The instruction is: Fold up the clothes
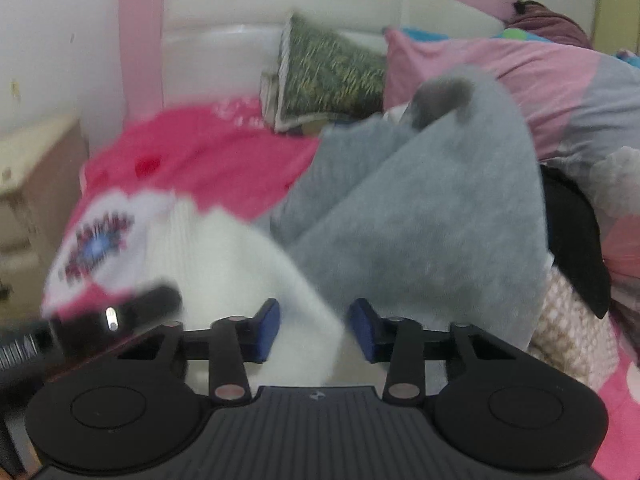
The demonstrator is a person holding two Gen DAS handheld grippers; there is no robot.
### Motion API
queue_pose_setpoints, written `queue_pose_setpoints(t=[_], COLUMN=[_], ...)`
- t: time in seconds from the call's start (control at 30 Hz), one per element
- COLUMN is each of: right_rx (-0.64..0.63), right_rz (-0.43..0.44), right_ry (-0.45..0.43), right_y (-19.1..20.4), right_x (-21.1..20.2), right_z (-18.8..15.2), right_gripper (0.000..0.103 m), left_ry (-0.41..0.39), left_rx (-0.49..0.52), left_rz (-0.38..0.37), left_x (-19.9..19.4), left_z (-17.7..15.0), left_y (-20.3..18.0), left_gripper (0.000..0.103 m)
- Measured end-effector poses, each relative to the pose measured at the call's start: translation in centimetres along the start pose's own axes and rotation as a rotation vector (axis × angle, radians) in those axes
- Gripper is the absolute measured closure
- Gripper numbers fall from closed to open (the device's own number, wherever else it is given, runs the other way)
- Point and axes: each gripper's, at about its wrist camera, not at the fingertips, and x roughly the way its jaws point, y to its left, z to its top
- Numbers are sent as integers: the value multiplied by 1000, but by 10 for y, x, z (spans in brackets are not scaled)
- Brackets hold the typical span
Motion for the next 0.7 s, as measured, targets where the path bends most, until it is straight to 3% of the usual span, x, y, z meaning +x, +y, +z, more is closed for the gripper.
queue_pose_setpoints(t=[0.07,0.1,0.17,0.3,0.4,0.5,0.6,0.67,0.7], right_rx=[-51,-75,-97,-118,-178,-138,-4,121,178], right_rz=[-40,-63,-106,-188,-242,-206,-145,-83,-59], right_ry=[11,9,-52,-176,-180,-127,-133,-166,-192], right_y=[8,12,17,25,32,25,7,-14,-24], right_x=[2,2,-7,-25,-3,27,25,9,0], right_z=[-5,-6,-5,-3,-13,-20,-17,-15,-15], right_gripper=[91,97,98,98,98,97,92,75,71], left_ry=[-10,-22,-50,-80,-50,-24,-107,-175,-202], left_rx=[28,44,70,93,106,109,100,93,106], left_rz=[17,26,41,71,132,219,303,303,299], left_x=[-2,-3,-8,-9,-1,5,-3,-12,-17], left_z=[-2,-2,-3,-4,-5,-5,-1,3,2], left_y=[-3,-4,-7,-8,-5,0,2,1,-1], left_gripper=[89,92,94,94,94,89,84,76,75])
